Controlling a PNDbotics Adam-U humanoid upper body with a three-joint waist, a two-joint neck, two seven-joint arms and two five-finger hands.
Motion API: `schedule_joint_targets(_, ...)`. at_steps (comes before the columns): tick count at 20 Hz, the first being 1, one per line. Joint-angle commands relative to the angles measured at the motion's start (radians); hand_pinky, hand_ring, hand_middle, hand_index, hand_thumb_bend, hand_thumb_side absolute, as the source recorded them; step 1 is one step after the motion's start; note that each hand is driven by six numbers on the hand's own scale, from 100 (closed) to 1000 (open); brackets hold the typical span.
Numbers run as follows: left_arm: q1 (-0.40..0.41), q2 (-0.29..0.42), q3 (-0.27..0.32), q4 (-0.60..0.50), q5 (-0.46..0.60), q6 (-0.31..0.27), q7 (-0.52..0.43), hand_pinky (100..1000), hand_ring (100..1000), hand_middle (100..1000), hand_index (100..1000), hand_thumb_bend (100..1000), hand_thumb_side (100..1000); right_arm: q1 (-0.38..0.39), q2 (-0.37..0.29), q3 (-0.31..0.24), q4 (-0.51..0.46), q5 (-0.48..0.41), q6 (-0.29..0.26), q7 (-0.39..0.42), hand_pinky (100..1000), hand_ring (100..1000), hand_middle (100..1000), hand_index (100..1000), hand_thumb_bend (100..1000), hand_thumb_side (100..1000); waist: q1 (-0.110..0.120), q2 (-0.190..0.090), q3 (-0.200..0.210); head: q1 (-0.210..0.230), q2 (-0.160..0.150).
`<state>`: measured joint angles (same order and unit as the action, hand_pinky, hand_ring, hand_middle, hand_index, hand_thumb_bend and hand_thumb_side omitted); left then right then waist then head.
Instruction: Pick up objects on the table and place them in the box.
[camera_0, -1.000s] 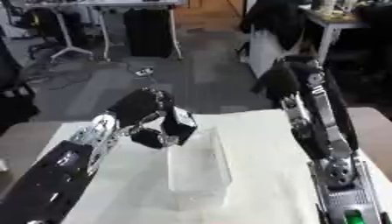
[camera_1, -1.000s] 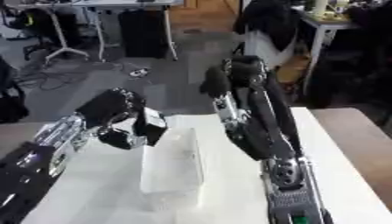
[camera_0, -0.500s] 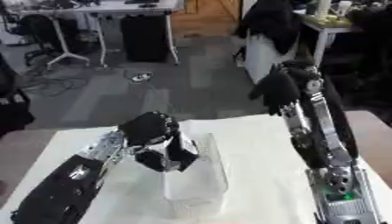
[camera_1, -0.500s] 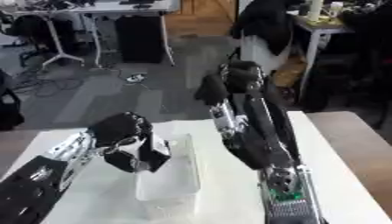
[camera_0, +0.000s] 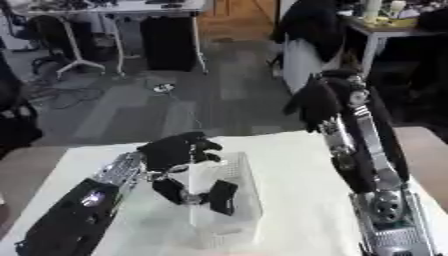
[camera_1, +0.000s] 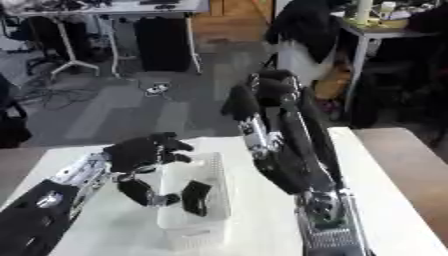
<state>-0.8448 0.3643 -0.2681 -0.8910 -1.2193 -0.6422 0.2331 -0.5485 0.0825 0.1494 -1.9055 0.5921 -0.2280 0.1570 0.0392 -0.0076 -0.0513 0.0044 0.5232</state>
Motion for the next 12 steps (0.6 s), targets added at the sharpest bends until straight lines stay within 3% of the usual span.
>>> schedule_joint_targets(1,0.042,0.084,0.057,-0.122,0.183,0.114,0.051,514,645,754,809,170,1000,-0.012,-0.006,-0.012,-0.020,0.005,0.005,-0.010,100,216,291,479,221,1000,0.002,-0.014,0.012,-0.015,0.010)
schedule_joint_targets(2,0.068,0.107,0.068,-0.172,0.250,0.156,0.061,514,645,754,809,170,1000,-0.012,-0.009,-0.015,-0.021,0.008,0.007,-0.013,100,216,291,479,221,1000,0.003,-0.015,0.015,-0.022,0.014)
schedule_joint_targets(3,0.102,0.125,0.091,-0.225,0.335,0.194,0.086,274,462,533,654,134,985,-0.011,-0.014,-0.020,-0.021,0.012,0.010,-0.016,100,217,291,478,222,1000,0.002,-0.015,0.023,-0.037,0.018)
schedule_joint_targets(6,0.213,0.172,0.141,-0.389,0.578,0.288,0.133,177,403,479,600,125,966,-0.011,-0.028,-0.034,-0.018,0.021,0.018,-0.027,100,216,291,479,222,1000,-0.002,-0.018,0.040,-0.066,0.029)
schedule_joint_targets(8,0.283,0.186,0.169,-0.503,0.688,0.343,0.126,173,400,476,601,126,970,-0.009,-0.036,-0.042,-0.015,0.024,0.023,-0.034,100,216,291,480,223,1000,-0.005,-0.020,0.050,-0.064,0.040)
schedule_joint_targets(12,0.391,0.154,0.240,-0.732,0.797,0.439,0.088,196,404,479,616,125,985,-0.012,-0.053,-0.060,-0.006,0.030,0.032,-0.048,100,215,291,479,227,1000,-0.019,-0.021,0.080,-0.075,0.054)
